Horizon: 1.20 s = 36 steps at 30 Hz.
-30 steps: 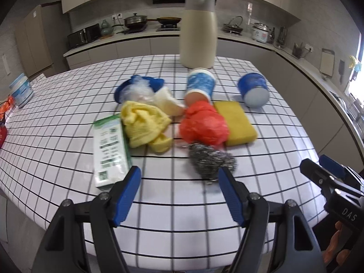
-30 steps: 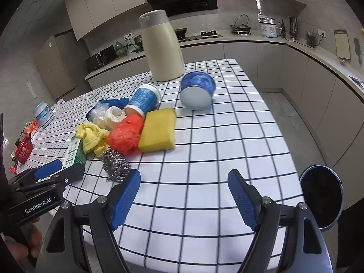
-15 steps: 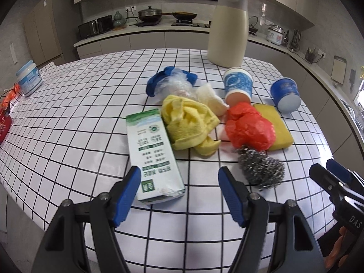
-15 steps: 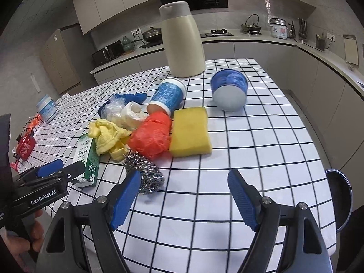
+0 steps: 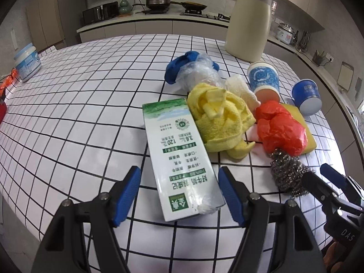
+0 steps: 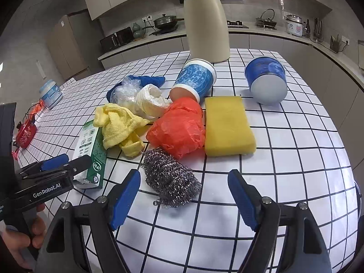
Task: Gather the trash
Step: 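Grasp the green-and-white carton with left tool while right tool grasps the steel wool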
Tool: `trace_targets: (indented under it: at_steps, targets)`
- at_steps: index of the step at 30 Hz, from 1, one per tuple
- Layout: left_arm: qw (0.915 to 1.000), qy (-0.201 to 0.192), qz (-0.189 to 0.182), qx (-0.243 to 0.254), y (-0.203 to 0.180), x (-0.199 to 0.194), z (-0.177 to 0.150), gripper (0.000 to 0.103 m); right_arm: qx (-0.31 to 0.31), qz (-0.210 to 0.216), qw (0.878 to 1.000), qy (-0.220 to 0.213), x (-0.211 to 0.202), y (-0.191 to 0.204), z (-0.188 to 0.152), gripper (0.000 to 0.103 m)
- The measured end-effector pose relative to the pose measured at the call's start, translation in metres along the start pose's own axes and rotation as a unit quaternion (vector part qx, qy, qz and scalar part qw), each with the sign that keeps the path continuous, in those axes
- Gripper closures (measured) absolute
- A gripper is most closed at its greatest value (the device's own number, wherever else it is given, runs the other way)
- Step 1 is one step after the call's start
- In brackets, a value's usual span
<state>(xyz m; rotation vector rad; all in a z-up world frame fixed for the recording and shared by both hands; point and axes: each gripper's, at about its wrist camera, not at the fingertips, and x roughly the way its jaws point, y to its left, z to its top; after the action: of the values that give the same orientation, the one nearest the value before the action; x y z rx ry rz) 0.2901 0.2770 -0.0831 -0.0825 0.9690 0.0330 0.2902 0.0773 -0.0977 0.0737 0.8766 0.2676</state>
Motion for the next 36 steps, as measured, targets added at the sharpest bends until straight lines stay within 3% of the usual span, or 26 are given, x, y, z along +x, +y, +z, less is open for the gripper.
trace_targets:
  at_steps: [17, 22, 28, 31, 36]
  targets:
    - [0.9996, 0.013, -0.014, -0.018, 0.019, 0.012, -0.001, 0.031, -0.022, 0.015, 0.999, 0.024, 0.033, 0.016, -0.003, 0.022]
    - [0.9993, 0.008, -0.020, -0.030, 0.026, 0.010, -0.003, 0.031, -0.032, 0.018, 0.999, 0.029, 0.037, 0.021, -0.005, 0.045]
    - [0.9996, 0.002, -0.014, -0.024, 0.019, 0.016, 0.001, 0.031, -0.034, 0.021, 0.999, 0.028, 0.038, 0.022, -0.006, 0.050]
    - [0.9994, 0.002, -0.021, -0.028, 0.019, 0.018, 0.002, 0.045, -0.040, 0.022, 0.999, 0.025, 0.036, 0.024, -0.007, 0.054]
    - [0.9991, -0.006, -0.024, -0.036, 0.024, 0.012, -0.001, 0.048, -0.036, 0.035, 0.998, 0.026, 0.030, 0.025, -0.010, 0.057]
